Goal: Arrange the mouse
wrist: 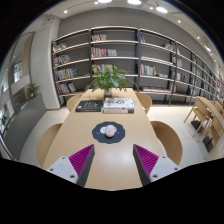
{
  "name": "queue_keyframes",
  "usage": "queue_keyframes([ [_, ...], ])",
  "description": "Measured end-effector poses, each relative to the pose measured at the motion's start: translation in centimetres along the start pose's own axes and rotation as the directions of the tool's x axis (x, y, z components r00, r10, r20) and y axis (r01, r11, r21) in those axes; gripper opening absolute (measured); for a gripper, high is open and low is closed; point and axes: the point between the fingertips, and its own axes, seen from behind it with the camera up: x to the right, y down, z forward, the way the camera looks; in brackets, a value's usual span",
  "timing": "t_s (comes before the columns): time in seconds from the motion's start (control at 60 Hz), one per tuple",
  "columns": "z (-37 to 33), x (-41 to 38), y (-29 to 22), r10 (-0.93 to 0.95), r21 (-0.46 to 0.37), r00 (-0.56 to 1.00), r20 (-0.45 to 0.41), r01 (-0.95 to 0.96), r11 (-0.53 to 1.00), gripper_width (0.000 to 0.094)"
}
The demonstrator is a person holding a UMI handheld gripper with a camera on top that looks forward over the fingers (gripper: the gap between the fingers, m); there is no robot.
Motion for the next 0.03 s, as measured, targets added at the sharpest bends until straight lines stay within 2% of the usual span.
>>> queue_keyframes([
  [0.033,-0.21,-0.03,-0.07,0.002,-0.001,1.000,0.003,-0.002,1.000,0.0767],
])
